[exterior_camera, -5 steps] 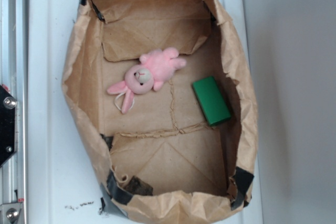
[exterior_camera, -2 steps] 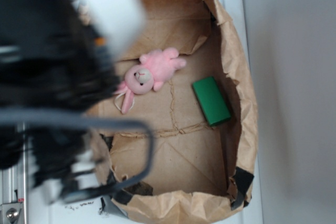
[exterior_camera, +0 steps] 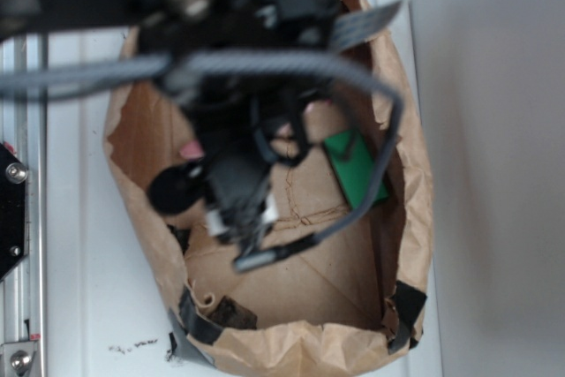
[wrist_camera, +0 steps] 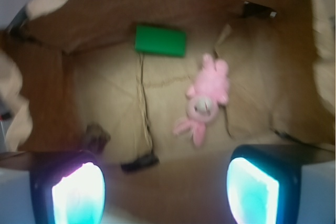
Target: Grab the pink bunny.
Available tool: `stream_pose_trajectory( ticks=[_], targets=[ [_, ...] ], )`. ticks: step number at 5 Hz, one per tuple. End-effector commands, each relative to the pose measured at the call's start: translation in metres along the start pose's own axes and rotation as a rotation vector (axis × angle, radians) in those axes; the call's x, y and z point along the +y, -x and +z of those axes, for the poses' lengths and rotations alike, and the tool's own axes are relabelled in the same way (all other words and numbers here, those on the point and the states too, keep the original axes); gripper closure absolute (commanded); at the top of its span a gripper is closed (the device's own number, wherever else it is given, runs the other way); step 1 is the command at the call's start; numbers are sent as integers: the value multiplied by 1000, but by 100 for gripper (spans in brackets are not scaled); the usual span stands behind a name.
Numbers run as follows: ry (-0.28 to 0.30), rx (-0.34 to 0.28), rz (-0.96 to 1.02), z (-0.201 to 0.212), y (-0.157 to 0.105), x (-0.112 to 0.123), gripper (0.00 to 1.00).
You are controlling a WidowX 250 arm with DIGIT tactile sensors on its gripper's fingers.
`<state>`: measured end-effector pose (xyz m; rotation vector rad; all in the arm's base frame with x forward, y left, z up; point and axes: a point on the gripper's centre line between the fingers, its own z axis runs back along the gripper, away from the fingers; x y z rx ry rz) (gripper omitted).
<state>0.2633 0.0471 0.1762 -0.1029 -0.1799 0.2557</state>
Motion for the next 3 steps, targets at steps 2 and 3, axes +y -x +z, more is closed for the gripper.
stream_pose_trajectory(
  ticks=[2,3],
  targets=[
    [-38,-33,30,-49,-32,31,0],
    [-80,-33,11,-62,-30,32,0]
  ],
)
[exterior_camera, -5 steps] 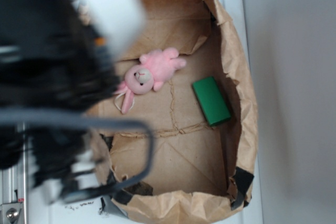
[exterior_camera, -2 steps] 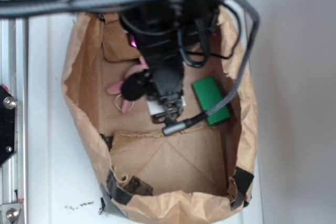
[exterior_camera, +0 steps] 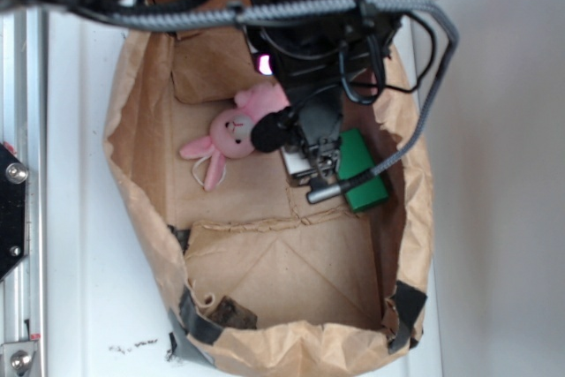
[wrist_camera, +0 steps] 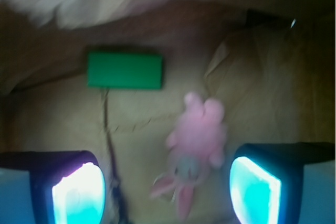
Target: Grab the pink bunny.
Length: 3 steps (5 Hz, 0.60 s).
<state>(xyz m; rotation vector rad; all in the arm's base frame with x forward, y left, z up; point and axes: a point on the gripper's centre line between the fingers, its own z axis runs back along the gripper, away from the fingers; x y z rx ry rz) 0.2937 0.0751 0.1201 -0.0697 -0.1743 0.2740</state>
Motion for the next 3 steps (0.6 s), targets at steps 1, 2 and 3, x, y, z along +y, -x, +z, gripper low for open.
stream_pose_trajectory(
  ticks=[1,2,3],
  targets=[
    [-42,5,51,-21,-8,9,0],
    [-45,65,175,-26,1,14,0],
    [-42,87,224,-29,16,11,0]
  ],
)
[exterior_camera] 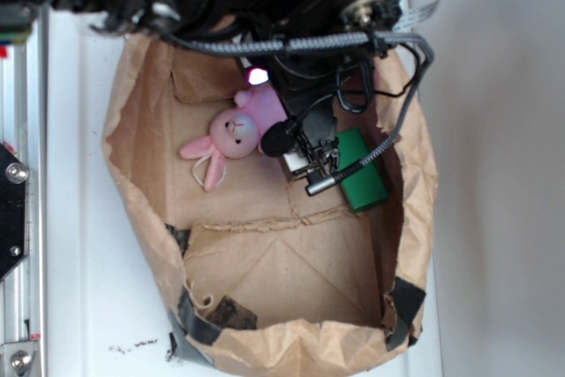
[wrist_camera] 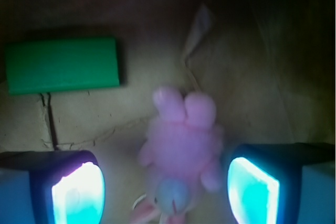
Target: Grab the pink bunny.
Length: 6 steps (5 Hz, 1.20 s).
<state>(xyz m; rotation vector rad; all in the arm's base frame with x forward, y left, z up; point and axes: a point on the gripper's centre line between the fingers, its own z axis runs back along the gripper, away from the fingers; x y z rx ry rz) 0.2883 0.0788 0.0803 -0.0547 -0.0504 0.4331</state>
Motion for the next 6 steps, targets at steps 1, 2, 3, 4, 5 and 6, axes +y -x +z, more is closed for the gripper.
stream_pose_trajectory(
  ticks=[1,2,3,4,5,6],
  targets=[
    [41,-23,70,1,6,-3,0],
    [-3,-40,82,-16,0,-3,0],
    [-3,-40,82,-16,0,-3,0],
    [-3,-40,82,-16,0,-3,0],
    [-3,-40,82,-16,0,-3,0],
    [-4,-44,72,-26,-2,3,0]
  ],
)
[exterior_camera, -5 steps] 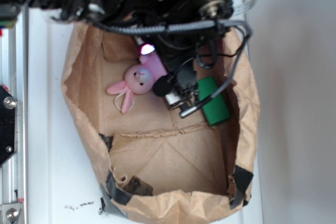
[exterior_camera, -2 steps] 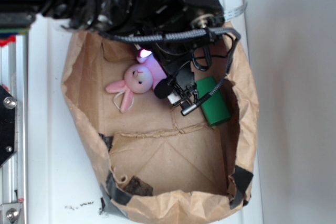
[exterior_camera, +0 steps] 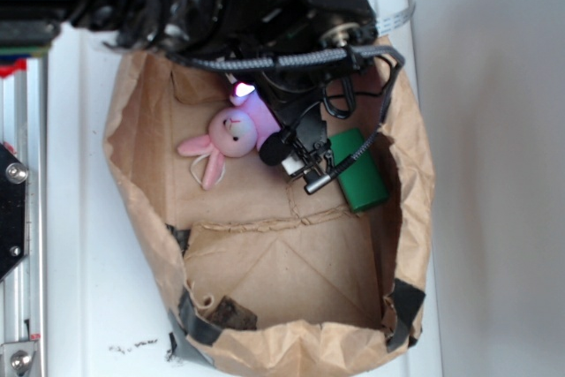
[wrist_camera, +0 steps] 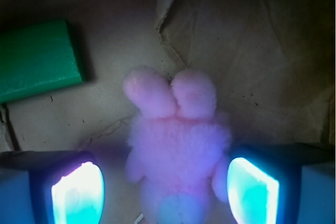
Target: Grab the pink bunny.
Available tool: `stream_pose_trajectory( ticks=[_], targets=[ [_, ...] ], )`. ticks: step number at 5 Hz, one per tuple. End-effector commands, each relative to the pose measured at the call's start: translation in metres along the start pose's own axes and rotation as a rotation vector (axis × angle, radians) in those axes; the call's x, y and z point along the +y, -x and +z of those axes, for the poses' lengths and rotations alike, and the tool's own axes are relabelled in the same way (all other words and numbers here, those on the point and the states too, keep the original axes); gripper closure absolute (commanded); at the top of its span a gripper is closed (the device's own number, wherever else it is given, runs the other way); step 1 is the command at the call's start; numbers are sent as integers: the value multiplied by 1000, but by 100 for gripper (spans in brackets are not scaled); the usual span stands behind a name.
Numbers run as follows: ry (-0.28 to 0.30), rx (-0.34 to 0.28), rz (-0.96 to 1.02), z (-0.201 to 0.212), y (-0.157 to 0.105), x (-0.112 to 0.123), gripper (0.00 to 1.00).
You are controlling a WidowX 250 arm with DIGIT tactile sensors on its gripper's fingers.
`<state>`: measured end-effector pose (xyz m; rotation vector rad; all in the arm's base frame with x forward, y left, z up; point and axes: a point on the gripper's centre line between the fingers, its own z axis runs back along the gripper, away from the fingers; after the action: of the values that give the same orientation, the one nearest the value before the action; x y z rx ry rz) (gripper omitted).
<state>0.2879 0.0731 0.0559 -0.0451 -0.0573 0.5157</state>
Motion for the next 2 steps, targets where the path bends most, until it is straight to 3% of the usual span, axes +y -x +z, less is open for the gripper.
stream_pose_trajectory(
  ticks=[1,2],
  targets=[
    [-27,-58,-3,-17,-10,4,0],
    [-47,-72,-30,-20,-5,-1,0]
  ],
)
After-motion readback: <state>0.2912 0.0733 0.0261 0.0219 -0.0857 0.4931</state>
